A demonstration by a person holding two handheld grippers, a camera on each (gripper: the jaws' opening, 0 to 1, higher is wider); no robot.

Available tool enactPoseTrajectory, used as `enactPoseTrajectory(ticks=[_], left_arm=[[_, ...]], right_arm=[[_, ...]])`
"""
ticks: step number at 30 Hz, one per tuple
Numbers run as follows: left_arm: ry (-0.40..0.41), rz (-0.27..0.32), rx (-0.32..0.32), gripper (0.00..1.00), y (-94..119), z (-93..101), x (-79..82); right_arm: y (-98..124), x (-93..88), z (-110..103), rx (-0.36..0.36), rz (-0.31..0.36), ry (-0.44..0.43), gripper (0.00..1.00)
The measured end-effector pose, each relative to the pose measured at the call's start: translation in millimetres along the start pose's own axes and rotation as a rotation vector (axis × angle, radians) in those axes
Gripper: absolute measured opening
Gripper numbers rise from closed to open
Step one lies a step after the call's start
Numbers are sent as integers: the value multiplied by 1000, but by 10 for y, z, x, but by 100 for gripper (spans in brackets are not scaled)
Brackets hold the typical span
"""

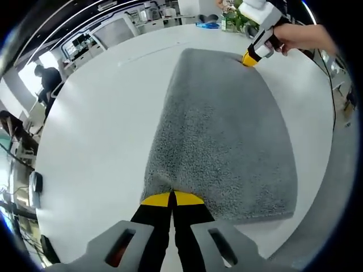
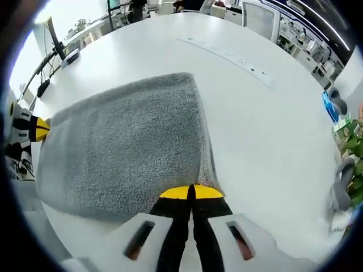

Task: Fold the towel on the table until its edges align and the towel forms a compact rectangular stack.

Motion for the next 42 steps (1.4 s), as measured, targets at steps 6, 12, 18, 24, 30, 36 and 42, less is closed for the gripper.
enactPoseTrajectory(ticks=[6, 12, 18, 24, 30, 36, 42], left_arm=[[-5, 9, -5, 1, 21, 94, -7], [-25, -1, -4, 1, 24, 157, 14], [-24, 14, -15, 1, 35, 206, 9], [-56, 18, -26, 1, 46, 286, 23], [-82, 23, -43, 1, 58, 340, 29], [-113, 29, -65, 1, 74, 429, 38], [-138, 34, -83, 1, 81, 498, 47]], right_arm=[[-15, 21, 54, 0, 9, 4, 0], [-25, 31, 96, 2, 21, 3, 0], [-36, 45, 131, -1, 28, 3, 0], [-43, 62, 159, -5, 31, 8, 0], [-55, 86, 194, -8, 30, 12, 0], [-71, 110, 229, -12, 31, 16, 0], [-89, 143, 259, -18, 25, 27, 0]])
Point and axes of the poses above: the point that each gripper's makers call its tool centre point, and the gripper's own axes: y roughly backward along the fingers, z roughly to its right, x roughly out of its top, the point moved 9 cm from there along y, roughly backward along the fingers, and after that the axes turned 3 degrees about z, right-handed, at the moved point
